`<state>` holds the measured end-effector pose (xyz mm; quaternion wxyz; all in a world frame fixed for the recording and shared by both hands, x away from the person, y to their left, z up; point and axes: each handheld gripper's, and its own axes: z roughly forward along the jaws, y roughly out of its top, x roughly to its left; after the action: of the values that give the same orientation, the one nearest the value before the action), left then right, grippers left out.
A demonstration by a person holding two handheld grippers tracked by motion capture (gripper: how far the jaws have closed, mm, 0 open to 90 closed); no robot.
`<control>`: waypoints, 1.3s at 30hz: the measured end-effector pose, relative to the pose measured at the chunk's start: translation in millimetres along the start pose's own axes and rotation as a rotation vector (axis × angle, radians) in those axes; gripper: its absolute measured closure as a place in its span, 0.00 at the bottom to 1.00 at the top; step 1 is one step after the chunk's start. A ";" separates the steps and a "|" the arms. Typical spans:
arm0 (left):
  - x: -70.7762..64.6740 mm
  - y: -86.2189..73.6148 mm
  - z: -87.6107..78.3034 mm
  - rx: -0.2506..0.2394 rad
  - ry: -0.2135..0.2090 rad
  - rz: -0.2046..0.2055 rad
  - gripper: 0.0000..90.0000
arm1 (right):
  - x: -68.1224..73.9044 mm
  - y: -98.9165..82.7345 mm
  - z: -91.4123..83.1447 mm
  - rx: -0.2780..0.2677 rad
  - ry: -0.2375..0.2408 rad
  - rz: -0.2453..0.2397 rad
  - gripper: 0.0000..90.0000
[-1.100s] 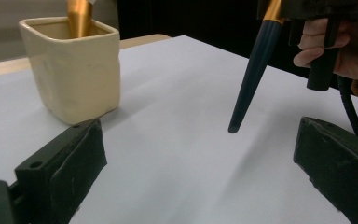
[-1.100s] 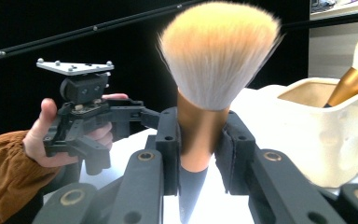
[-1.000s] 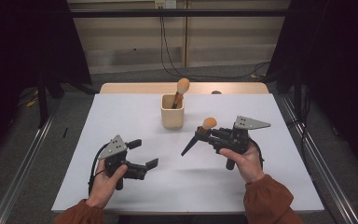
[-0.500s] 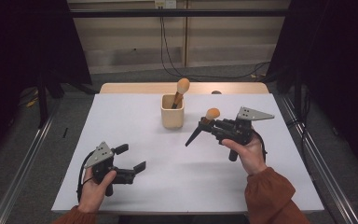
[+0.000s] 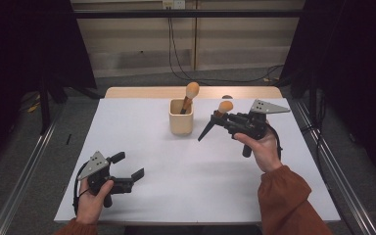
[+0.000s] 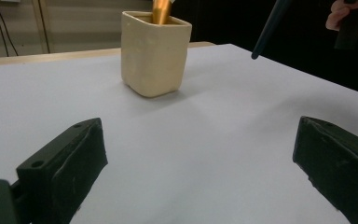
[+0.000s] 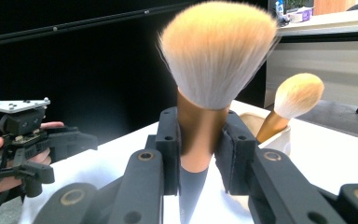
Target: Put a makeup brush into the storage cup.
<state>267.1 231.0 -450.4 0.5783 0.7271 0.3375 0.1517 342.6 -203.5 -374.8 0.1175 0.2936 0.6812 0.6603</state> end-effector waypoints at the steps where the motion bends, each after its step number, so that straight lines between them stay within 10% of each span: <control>1: 0.2 -0.4 0.3 -0.006 -0.002 -0.008 0.03 | -0.9 0.9 1.1 -0.006 0.006 0.001 0.81; 39: 1.8 -6.9 -5.0 0.027 0.004 0.024 0.03 | -41.2 61.5 54.2 -0.045 -0.103 -0.031 0.81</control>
<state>263.1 236.6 -455.8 0.5658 0.7387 0.3318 0.1555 420.2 -184.1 -330.1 0.1693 0.3140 0.6635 0.6577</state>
